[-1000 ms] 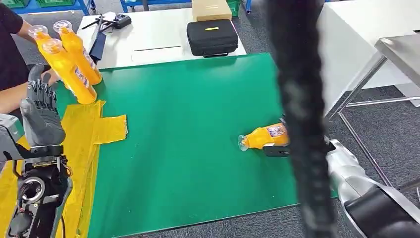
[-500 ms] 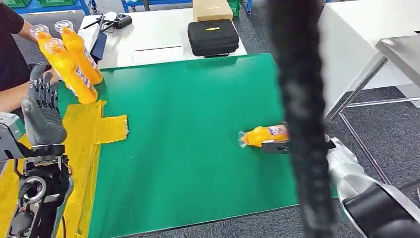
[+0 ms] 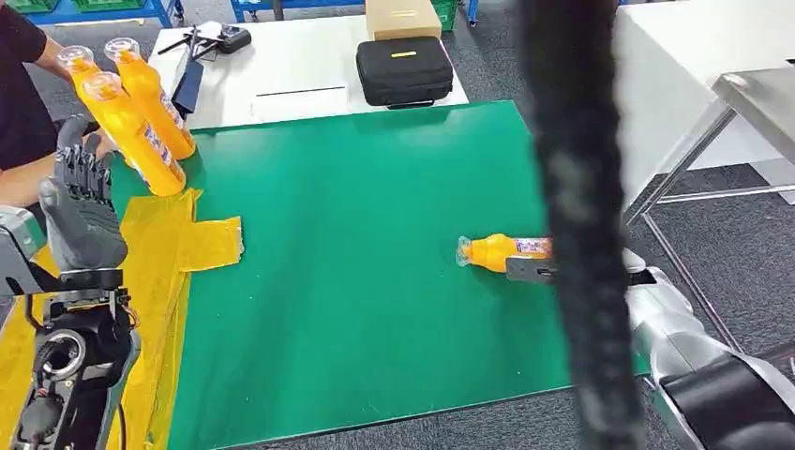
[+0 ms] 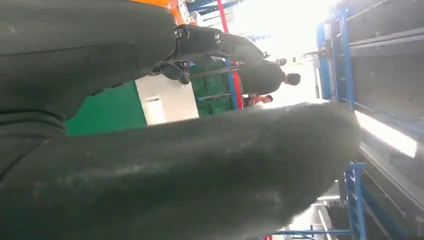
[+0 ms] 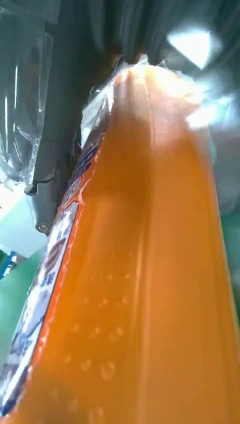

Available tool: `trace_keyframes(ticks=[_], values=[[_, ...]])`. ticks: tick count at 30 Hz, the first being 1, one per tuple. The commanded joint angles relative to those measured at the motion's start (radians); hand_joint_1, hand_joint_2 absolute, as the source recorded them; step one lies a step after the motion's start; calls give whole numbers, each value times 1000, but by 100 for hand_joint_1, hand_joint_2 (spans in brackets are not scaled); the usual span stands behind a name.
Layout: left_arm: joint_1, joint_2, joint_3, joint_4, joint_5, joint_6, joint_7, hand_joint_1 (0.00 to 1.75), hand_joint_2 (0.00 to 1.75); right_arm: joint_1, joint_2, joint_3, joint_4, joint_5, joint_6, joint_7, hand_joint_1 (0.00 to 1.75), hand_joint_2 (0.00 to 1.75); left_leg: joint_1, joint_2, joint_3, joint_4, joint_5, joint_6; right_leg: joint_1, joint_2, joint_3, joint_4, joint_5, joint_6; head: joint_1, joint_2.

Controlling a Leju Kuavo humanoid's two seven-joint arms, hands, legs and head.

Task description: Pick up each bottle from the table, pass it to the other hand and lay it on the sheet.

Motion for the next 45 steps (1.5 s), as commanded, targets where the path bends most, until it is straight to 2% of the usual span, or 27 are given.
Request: trace_keyframes(ticks=[1, 5, 9, 12, 15, 17, 21, 24, 28, 29, 30, 35, 37, 42, 45], values=[[-48, -24, -20, 48, 10, -4, 7, 0, 0, 74, -17, -17, 44, 1, 91, -7, 175, 175, 2, -3, 2, 0, 0, -3, 2, -5, 4, -2, -1, 0, 0, 0], [-36, -21, -11, 35, 14, -4, 5, 0, 0, 110, -7, -44, 40, -24, 90, 10, 175, 175, 2, -4, 4, -2, 0, -4, 2, -7, 7, -4, -1, 0, 1, 0], [-31, -19, -10, 31, 14, -4, 5, 0, 0, 115, -1, -57, 38, -37, 87, 16, 175, 175, 2, -2, 4, -1, -1, -2, 2, -3, 6, -3, -1, 0, 0, 0], [-14, -14, -2, 18, 16, -6, 6, 0, 0, 129, 12, -180, 9, -176, 107, -24, 175, 175, 2, -2, 4, -1, 0, -2, 2, -3, 6, -3, -1, 0, 1, 0], [-12, -12, 0, 16, 17, -7, 6, 0, 0, 129, 9, -179, 2, -177, 113, -23, 175, 175, 2, -1, 3, -1, -1, -2, 2, -2, 5, -2, -1, 0, 1, 0], [2, -12, 11, 6, 18, -5, 6, 0, 0, 144, 22, -275, -42, -292, 113, -56, 175, 175, 2, -1, 4, -1, -1, -3, 2, -3, 6, -3, -1, 0, 1, 0], [49, -5, 45, -23, 53, -19, 13, 0, 0, 169, 68, -523, -232, -688, 246, -112, 175, 175, 2, 2, 3, -1, -1, -3, 2, 1, 5, -2, 0, 0, 1, 0], [62, -13, 47, -19, 204, -78, 50, 0, 0, 185, 74, -547, -395, -896, 302, -101, 175, 175, 1, 6, 3, -1, -2, -3, 1, 4, 4, -2, 0, 0, 1, 0], [68, -24, 16, 4, 359, -126, 85, 0, 0, 152, 88, -483, -490, -1014, 323, -87, 175, 175, 0, 12, 0, 1, -4, -5, -1, 8, -2, 2, 0, -1, 0, 0], [68, -20, 2, 10, 371, -129, 89, 0, 175, 145, 93, -459, -507, -1030, 311, -88, 175, 175, 0, 10, -2, 2, -4, -6, 0, 5, -3, 3, -1, -1, 0, 0], [70, -26, -6, 9, 398, -135, 101, 0, 175, 140, 103, -434, -531, -1048, 298, -89, 175, 175, 0, 7, -5, 0, 0, -3, -1, 3, -5, 2, 1, 1, 0, 0], [67, -28, -20, 3, 416, -135, 102, 0, 175, 151, 132, -396, -599, -1093, 254, -72, 175, 175, 2, 7, -5, 0, -1, -4, 0, 5, -5, 1, 0, 1, 0, 0], [71, -30, -25, -2, 438, -151, 103, 0, 175, 144, 154, -387, -616, -1106, 252, -79, 175, 175, 1, 4, -8, -1, 2, -2, 0, 2, -7, 1, 1, 1, 0, 0], [55, -42, -62, 8, 481, -188, 117, 0, 175, 120, 191, -347, -659, -1094, 204, -78, 175, 175, 1, 6, -8, 1, 0, -4, 1, 4, -7, 2, 0, 1, 0, 0], [29, -61, -97, 14, 500, -201, 125, 0, 175, 95, 254, -276, -694, -1028, 151, -40, 175, 175, 1, 5, -10, 1, 1, -4, 0, 3, -9, 2, 1, 1, 1, 0]])
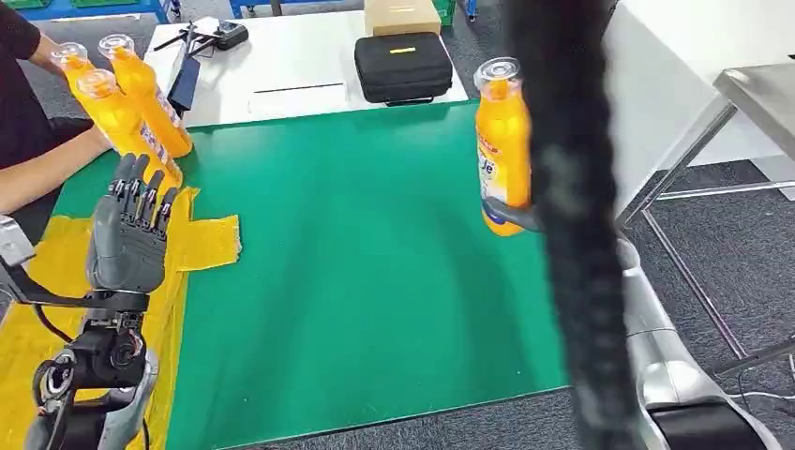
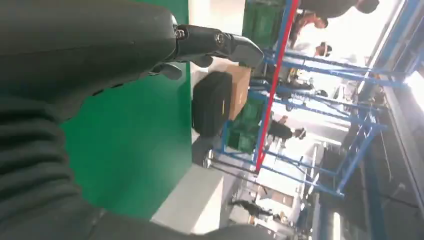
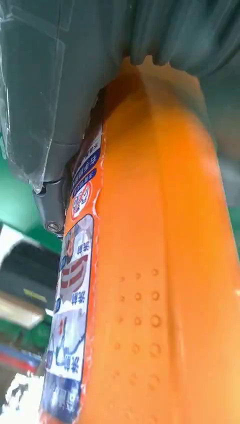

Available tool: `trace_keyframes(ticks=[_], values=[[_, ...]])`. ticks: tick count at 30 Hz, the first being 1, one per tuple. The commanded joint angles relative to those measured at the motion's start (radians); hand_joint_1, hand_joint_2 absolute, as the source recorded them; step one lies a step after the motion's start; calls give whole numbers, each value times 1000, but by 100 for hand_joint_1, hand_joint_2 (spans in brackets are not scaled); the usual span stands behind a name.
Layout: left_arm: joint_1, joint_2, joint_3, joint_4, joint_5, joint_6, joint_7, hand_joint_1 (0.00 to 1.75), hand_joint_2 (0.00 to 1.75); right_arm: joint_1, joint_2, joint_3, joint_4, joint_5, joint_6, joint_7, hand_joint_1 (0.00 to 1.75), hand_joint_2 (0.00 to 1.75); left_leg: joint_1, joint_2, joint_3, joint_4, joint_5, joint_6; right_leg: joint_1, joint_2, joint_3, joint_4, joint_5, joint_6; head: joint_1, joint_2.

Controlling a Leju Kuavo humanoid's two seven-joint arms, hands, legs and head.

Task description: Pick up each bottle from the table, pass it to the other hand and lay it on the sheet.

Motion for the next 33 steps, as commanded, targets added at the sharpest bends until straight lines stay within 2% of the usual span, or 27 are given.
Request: trace_keyframes(ticks=[1, 3, 4, 5, 9, 13, 18, 20, 26, 32, 33], values=[[-60, -42, -91, 38, 57, -37, 24, 0, 175, -90, 150, 159, -92, 85, -93, 58, 175, 175, 0, 5, 3, 2, -3, -4, 0, 3, 2, 2, -2, -1, 0, 0], [-65, -43, -99, 37, 60, -33, 26, 0, 175, -97, 166, 178, -94, 92, -113, 76, 175, 175, 1, 9, 3, 2, -4, -4, 1, 7, 1, 3, -1, -1, 0, 0], [-65, -43, -99, 37, 60, -33, 26, 0, 175, -97, 166, 178, -94, 92, -113, 76, 175, 175, 1, 7, 2, 2, -2, -3, 1, 5, 0, 1, -1, -1, 0, 0], [-69, -49, -99, 34, 80, -34, 28, 0, 175, -113, 165, 224, -88, 156, -146, 79, 175, 175, 0, 5, 1, 1, -1, -2, 0, 2, -1, 1, 0, 0, 0, 0], [-92, -89, -110, 10, 124, -36, 36, 0, 175, -140, 244, 303, -32, 173, -170, 118, 175, 175, 1, 6, 3, 2, -3, -4, 1, 3, 1, 2, -2, -1, 0, 0], [-109, -109, -116, 5, 149, -28, 45, 0, 175, -160, 273, 343, -2, 174, -176, 140, 175, 175, 1, 6, 3, 2, -3, -4, 1, 3, 1, 2, -2, 0, 0, 0], [-101, -103, -120, 6, 145, -10, 16, 0, 175, -156, 311, 401, -25, 215, -183, 172, 175, 175, 2, 5, 5, 3, -5, -5, 2, 2, 4, 2, -3, -1, 0, 0], [-101, -102, -133, 8, 121, 15, -5, 0, 175, -179, 323, 434, -20, 236, -188, 187, 175, 175, 1, 5, 2, 1, -2, -3, 1, 3, 0, 1, -1, 0, 0, 0], [-102, -103, -147, 9, 104, 26, -12, 0, 175, -186, 323, 439, -19, 238, -190, 191, 175, 175, 1, 2, 0, 1, -1, -2, 1, 0, -1, 1, -1, 0, 0, 0], [-129, -96, -218, 32, -86, 193, 2, 0, 175, -200, 330, 469, -29, 320, -238, 232, 175, 175, 1, 1, 0, 1, -1, -3, 1, -1, -1, 1, -1, 0, 0, 0], [-137, -99, -224, 38, -98, 209, 8, 0, 175, -200, 336, 469, -28, 321, -238, 234, 175, 175, 2, 3, 4, 3, -5, -5, 2, -1, 4, 3, -4, 0, 0, 0]])
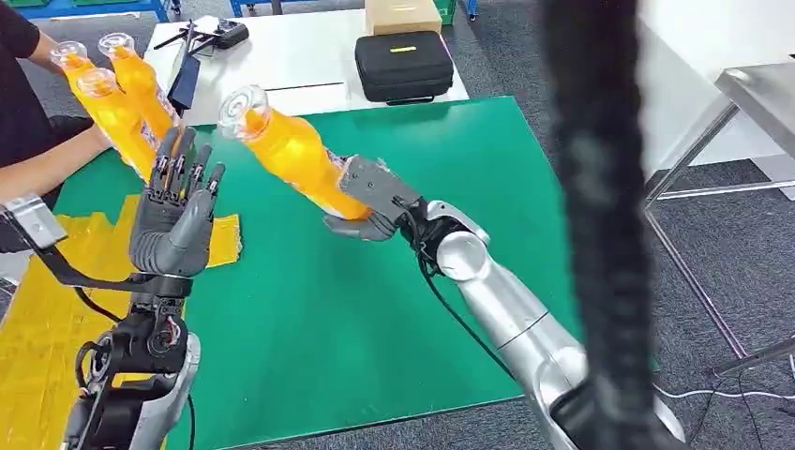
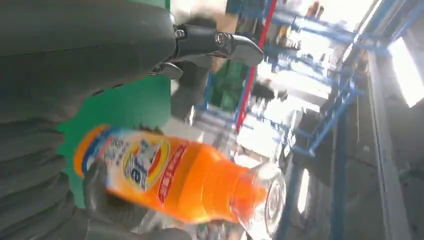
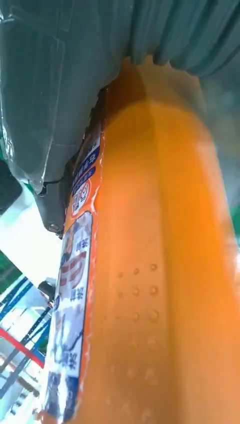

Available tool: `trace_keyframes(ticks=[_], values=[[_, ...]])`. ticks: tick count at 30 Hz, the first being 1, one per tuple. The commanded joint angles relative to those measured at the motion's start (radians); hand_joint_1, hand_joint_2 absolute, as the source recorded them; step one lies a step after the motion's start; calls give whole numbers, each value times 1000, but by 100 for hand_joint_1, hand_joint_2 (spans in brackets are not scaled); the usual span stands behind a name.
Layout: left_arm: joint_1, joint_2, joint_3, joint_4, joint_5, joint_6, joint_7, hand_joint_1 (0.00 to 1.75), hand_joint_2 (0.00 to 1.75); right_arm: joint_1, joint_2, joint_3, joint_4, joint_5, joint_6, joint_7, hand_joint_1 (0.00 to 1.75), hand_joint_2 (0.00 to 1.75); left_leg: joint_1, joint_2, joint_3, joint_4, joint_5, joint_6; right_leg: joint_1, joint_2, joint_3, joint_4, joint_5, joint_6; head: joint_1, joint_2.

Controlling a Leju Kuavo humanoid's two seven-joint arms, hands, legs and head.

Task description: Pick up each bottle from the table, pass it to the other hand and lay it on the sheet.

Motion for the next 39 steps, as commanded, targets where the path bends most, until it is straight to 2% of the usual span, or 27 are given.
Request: trace_keyframes(ticks=[1, 5, 15, 16, 18, 23, 28, 29, 30, 35, 38, 39], values=[[-80, 4, -107, 63, -140, 146, 39, 0, 175, -77, 18, 82, 58, 64, -39, 38, 175, 175, 1, 2, 4, 3, -3, -4, 1, -1, 4, 2, -3, 0, 0, 0], [-144, -11, -142, 121, -177, 206, 104, 0, 175, -82, 43, 95, 75, 92, -63, 48, 175, 175, 1, 0, 3, 2, -2, -4, 1, -3, 4, 2, -3, 0, 0, 0], [-170, -27, -172, 173, -198, 230, 145, 0, 175, -87, 70, 99, 95, 98, -84, 62, 175, 175, 1, 1, 6, 2, -4, -4, 1, -2, 6, 2, -3, 0, 0, 0], [-170, -27, -172, 173, -198, 230, 145, 0, 175, -87, 70, 99, 95, 98, -84, 62, 175, 175, 0, 0, 1, 1, -1, -2, 0, -1, 2, 0, -1, 0, 0, 0], [-172, -28, -173, 178, -194, 231, 151, 0, 175, -89, 71, 99, 98, 100, -88, 62, 175, 175, 1, 1, 5, 3, -4, -4, 1, -2, 5, 2, -3, 0, 0, 0], [-172, -72, -177, 206, -77, 222, 215, 0, 175, -80, 108, 96, 99, 54, -91, 75, 175, 175, 1, 1, 4, 2, -3, -4, 1, -1, 4, 1, -3, 0, 0, 0], [-168, -88, -241, 226, -84, 243, 215, 0, 175, -53, 115, 105, 44, 9, -102, 94, 175, 175, 1, 1, 5, 1, -3, -4, 1, -1, 5, 0, -3, 0, 0, 0], [-168, -91, -246, 226, -83, 248, 215, 0, 175, -53, 114, 108, 38, 7, -103, 99, 175, 175, 0, 0, 1, 0, -1, -2, 1, -2, 1, -1, -1, 0, 0, 0], [-168, -91, -246, 226, -83, 248, 215, 0, 175, -53, 114, 108, 38, 7, -103, 99, 175, 175, 1, -1, 4, 1, -3, -3, 1, -3, 4, 0, -3, 0, 0, 0], [-168, -87, -256, 220, -85, 253, 214, 0, 175, -44, 109, 99, 24, -17, -116, 113, 175, 175, 0, 1, 0, 0, -1, -2, 0, -1, 0, 0, -1, 0, 0, 0], [-169, -101, -278, 219, -105, 260, 199, 0, 175, -26, 115, 89, 16, -46, -127, 129, 175, 175, 1, 0, 5, 2, -4, -4, 2, -3, 6, 1, -4, 0, 0, 0], [-170, -110, -285, 218, -104, 261, 199, 0, 175, -19, 122, 88, 15, -54, -129, 133, 175, 175, 1, -1, 1, 0, -1, -2, 1, -3, 1, 0, -2, 0, 0, 0]])
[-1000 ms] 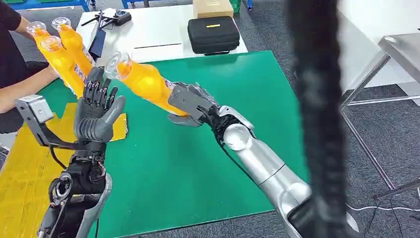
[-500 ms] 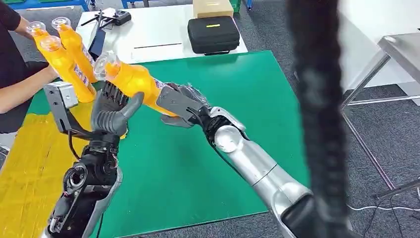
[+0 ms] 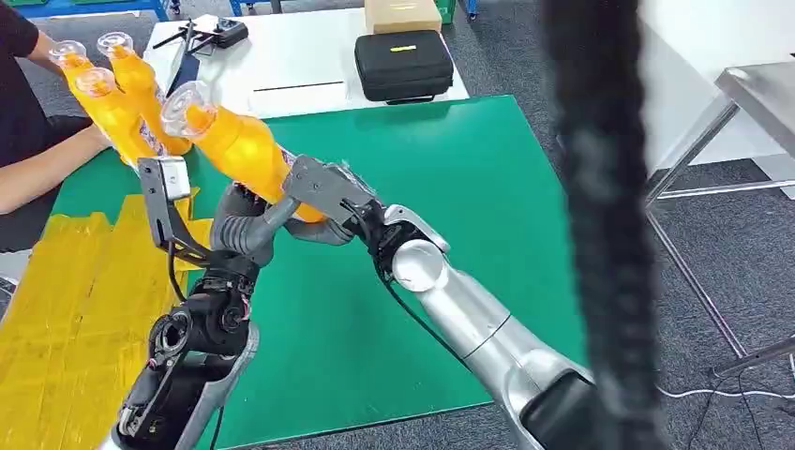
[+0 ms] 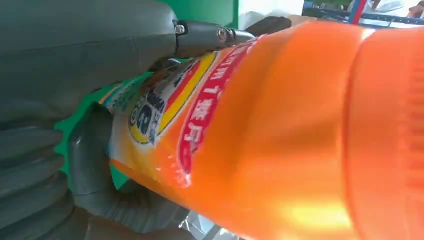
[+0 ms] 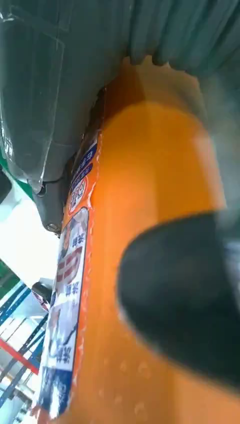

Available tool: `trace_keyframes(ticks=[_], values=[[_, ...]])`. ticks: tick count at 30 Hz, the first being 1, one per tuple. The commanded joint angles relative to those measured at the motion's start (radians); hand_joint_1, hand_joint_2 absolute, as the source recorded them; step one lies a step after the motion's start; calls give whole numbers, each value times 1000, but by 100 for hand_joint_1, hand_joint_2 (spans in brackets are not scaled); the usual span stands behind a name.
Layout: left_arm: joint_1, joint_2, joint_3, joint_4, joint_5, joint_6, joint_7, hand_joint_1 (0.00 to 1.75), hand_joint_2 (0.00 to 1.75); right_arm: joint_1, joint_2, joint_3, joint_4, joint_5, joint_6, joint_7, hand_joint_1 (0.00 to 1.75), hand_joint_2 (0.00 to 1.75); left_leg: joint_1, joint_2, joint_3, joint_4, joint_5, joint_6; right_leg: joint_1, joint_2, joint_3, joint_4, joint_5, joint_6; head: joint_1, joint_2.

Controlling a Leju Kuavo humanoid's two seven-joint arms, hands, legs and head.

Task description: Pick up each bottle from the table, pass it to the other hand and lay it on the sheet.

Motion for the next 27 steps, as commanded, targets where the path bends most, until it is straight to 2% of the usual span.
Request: trace_keyframes(ticks=[1, 3, 4, 6, 7, 8, 9, 10, 11, 12, 14, 15, 16, 18, 20, 21, 22, 27], values=[[-41, -32, -87, 63, -18, 14, -11, 0, 175, 5, 9, 17, -17, -58, -21, 32, 175, 175, 1, -1, 4, 1, -2, -3, 1, -3, 5, 0, -3, 0, 0, 0], [-43, -37, -98, 57, -30, 23, -23, 0, 175, 17, 13, 26, -23, -64, -24, 39, 175, 175, 1, 0, 6, 2, -4, -4, 2, -3, 7, 1, -4, 0, 0, 0], [-45, -38, -104, 50, -29, 31, -29, 0, 175, 24, 12, 34, -29, -72, -25, 41, 175, 175, 1, -1, 3, 0, -2, -2, 1, -2, 3, 0, -2, 0, 0, 0], [-95, 1, -132, 79, 15, 55, -56, 0, 175, 25, 15, 58, -20, -95, -31, 59, 175, 175, 1, 0, 6, 1, -4, -4, 1, -3, 7, 1, -4, 0, 0, 0], [-104, 3, -130, 88, 27, 60, -73, 0, 175, 27, 14, 66, -14, -104, -33, 63, 175, 175, 1, -1, 2, 0, -1, -2, 1, -2, 3, 0, -2, 0, 0, 0], [-105, 1, -120, 90, 42, 67, -95, 16, 175, 30, 13, 76, -4, -109, -38, 63, 175, 175, 2, -1, 5, 2, -3, -4, 2, -3, 6, 1, -3, -1, 0, 0], [-107, 4, -122, 90, 37, 73, -106, 45, 175, 32, 13, 80, 1, -115, -40, 64, 175, 175, 2, 0, 7, 2, -4, -5, 2, -3, 8, 2, -5, -1, 0, 0], [-103, 5, -122, 88, 32, 82, -120, 66, 175, 34, 9, 90, 11, -116, -40, 63, 175, 175, 1, 0, 5, 1, -2, -4, 1, -2, 5, 0, -3, -1, 0, 0], [-100, 7, -122, 85, 42, 92, -133, 56, 175, 34, 5, 106, 23, -123, -46, 60, 175, 175, 1, 0, 3, 0, -1, -3, 1, -2, 4, 0, -1, 0, 0, 0], [-99, 7, -123, 84, 38, 96, -140, 28, 175, 35, 4, 111, 28, -123, -45, 59, 175, 175, 1, 1, 6, 0, -3, -4, 1, -1, 7, 0, -3, -1, 0, 0], [-95, 8, -127, 82, 35, 107, -163, 26, 175, 38, 3, 135, 44, -131, -43, 61, 175, 175, 1, 1, 3, 0, -1, -2, 1, -1, 3, -1, -1, 0, 0, 0], [-96, 9, -130, 82, 37, 109, -167, 5, 175, 39, 2, 144, 46, -132, -41, 61, 175, 175, 1, 0, 5, 0, -2, -3, 2, -3, 6, -1, -2, 0, 0, 0], [-96, 9, -130, 81, 49, 112, -171, 0, 175, 41, 4, 156, 51, -131, -38, 61, 175, 175, 1, 0, 3, -1, -1, -2, 1, -2, 4, -1, -1, 0, 0, 0], [-100, 11, -135, 83, 52, 115, -176, 0, 175, 49, 9, 178, 54, -122, -39, 62, 175, 175, 2, 2, 8, 1, -4, -4, 2, -2, 9, -1, -4, -1, 0, 0], [-70, -17, -130, 57, 41, 120, -185, 0, 175, 50, 10, 219, 61, -104, -28, 63, 175, 175, 1, 0, 2, 0, -1, -2, 1, -2, 3, -1, -1, 0, 0, 0], [-63, -22, -140, 49, 29, 128, -182, 0, 175, 53, 13, 229, 63, -100, -31, 62, 175, 175, 2, 1, 8, 1, -5, -5, 2, -3, 9, 0, -4, -1, 0, 0], [-61, -22, -146, 42, 20, 133, -176, 0, 175, 50, 15, 245, 66, -91, -28, 61, 175, 175, 1, 1, 4, 0, -2, -2, 1, -1, 4, -1, -2, 0, 0, 0], [-71, -14, -160, 51, -2, 130, -176, 0, 175, 52, 24, 294, 67, -60, -14, 56, 175, 175, 1, 1, 2, 0, -2, -2, 1, -2, 3, 0, -2, 0, 0, 0]])
